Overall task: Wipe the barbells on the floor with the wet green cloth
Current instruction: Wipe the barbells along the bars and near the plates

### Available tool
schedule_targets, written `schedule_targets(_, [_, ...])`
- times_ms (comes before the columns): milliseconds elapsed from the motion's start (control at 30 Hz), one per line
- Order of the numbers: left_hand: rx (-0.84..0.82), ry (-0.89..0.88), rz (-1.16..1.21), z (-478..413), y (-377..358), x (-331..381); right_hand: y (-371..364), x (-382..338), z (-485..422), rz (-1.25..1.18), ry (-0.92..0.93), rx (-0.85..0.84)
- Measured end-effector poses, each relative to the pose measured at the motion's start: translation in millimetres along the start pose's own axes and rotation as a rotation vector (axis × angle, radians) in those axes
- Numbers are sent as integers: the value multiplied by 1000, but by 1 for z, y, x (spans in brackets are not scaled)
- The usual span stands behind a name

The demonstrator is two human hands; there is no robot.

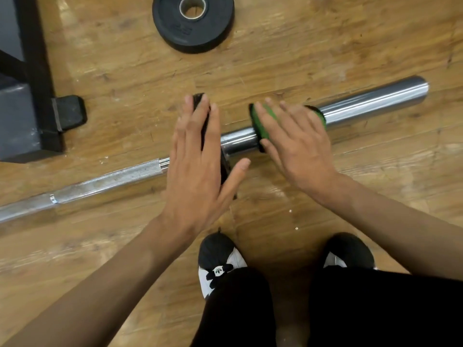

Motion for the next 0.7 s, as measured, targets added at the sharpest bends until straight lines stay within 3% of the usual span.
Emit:
schedule_targets(100, [28,69,49,-12,0,-10,4,19,-3,-12,-248,69])
schedule_targets(167, [31,120,105,-22,1,-18,-5,-7,-15,-37,-302,76])
schedule_targets(300, [7,200,136,-45,2,-36,-17,-55,-35,-106,-76,72])
schedule_targets(433, [29,169,36,-55,10,-40,-17,-11,-34,77,72,53])
schedule_targets(500, [23,80,-26,-50,7,-31,-8,37,-35,109,-43,94])
schedule_targets(567, [8,101,-26,-50,2,-33,-1,72,-39,93,-210,154])
schedule_targets(633, [33,169,3,-62,3,-43,1,72,-48,93,-388,210])
schedule_targets(700, [52,225,41,-80,4,-53,-8,39,-65,78,-387,207])
Point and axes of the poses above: each hand's wrist, its own z-axis away from the middle knuckle, its own y-axis out of the back of the hand, x = y × z, the point moved 10 cm from there along -z, towards the middle knuckle, and after that the axes turned 1 degree about -z, right-handed, at the moved point
